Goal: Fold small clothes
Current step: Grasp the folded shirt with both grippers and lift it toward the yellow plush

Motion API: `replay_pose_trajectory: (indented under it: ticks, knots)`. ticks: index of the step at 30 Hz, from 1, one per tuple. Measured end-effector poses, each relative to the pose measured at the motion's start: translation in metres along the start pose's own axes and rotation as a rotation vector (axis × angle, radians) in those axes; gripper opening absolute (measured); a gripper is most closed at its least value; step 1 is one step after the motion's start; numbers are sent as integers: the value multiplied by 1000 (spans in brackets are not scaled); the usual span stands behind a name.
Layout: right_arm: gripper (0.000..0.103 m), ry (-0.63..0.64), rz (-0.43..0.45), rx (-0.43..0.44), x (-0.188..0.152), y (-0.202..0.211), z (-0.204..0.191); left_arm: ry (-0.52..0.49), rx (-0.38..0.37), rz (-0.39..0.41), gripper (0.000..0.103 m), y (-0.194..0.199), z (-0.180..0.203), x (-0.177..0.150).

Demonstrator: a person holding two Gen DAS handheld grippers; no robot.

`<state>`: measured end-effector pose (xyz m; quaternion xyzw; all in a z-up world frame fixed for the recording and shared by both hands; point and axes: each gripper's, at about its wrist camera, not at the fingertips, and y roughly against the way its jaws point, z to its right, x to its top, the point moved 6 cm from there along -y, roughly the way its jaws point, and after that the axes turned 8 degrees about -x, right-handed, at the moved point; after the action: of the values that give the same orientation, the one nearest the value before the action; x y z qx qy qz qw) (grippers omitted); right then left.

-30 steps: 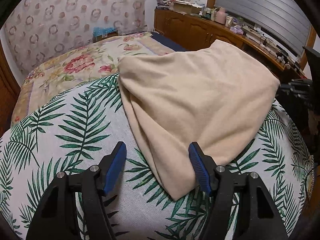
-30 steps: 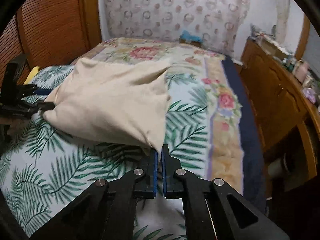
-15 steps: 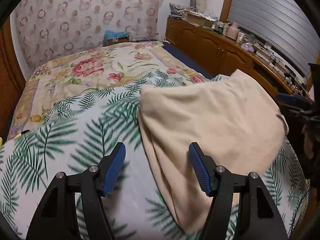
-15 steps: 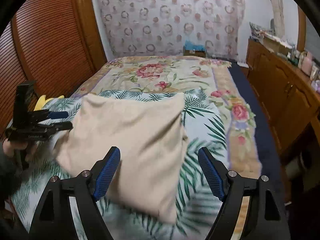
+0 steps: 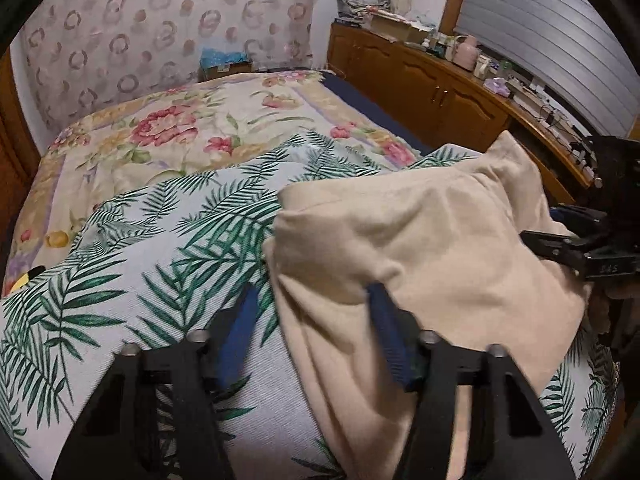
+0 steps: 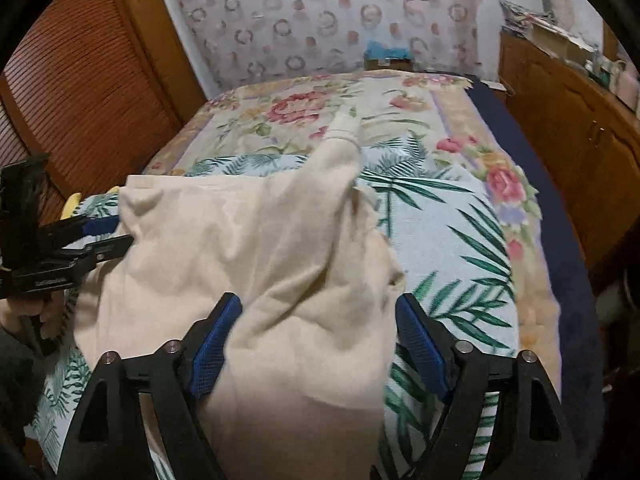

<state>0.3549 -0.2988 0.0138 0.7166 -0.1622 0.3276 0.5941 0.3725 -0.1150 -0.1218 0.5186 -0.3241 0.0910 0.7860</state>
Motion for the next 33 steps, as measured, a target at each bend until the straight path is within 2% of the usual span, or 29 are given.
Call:
replay_pose_trajectory:
  ticks: [1, 2, 3, 4, 5, 6, 9, 15, 22, 27, 33]
  knots:
    - [73, 11, 1, -2, 0, 1, -2, 0, -12, -2, 37, -1, 1, 1]
    - [65, 24, 2, 0, 0, 2, -3, 2, -25, -4, 34, -1, 2, 1]
    - [54, 39, 2, 16, 0, 3, -5, 4, -27, -5, 27, -1, 2, 2]
    - [50, 52, -1, 23, 0, 3, -7, 5, -39, -6, 21, -2, 3, 2]
    - [36, 63, -5, 38, 0, 3, -9, 7, -51, -7, 20, -1, 4, 3]
    - [28, 75, -9, 63, -1, 3, -12, 8, -54, -4, 14, -1, 4, 3]
    - [22, 109, 9, 57, 0, 8, -9, 1, -55, 28, 11, 10, 9, 3]
    - [20, 123, 138, 43, 8, 48, -13, -18, -67, 156, 11, 61, 24, 6]
    - [20, 260, 250, 66, 30, 91, -59, 8, -17, 309, 10, 136, 8, 2]
    - [20, 396, 295, 120, 54, 95, -112, 58, 62, 394, 10, 191, -26, -17]
    - [20, 601, 299, 215, 82, 67, -212, 164, 219, 462, 10, 248, -83, -70]
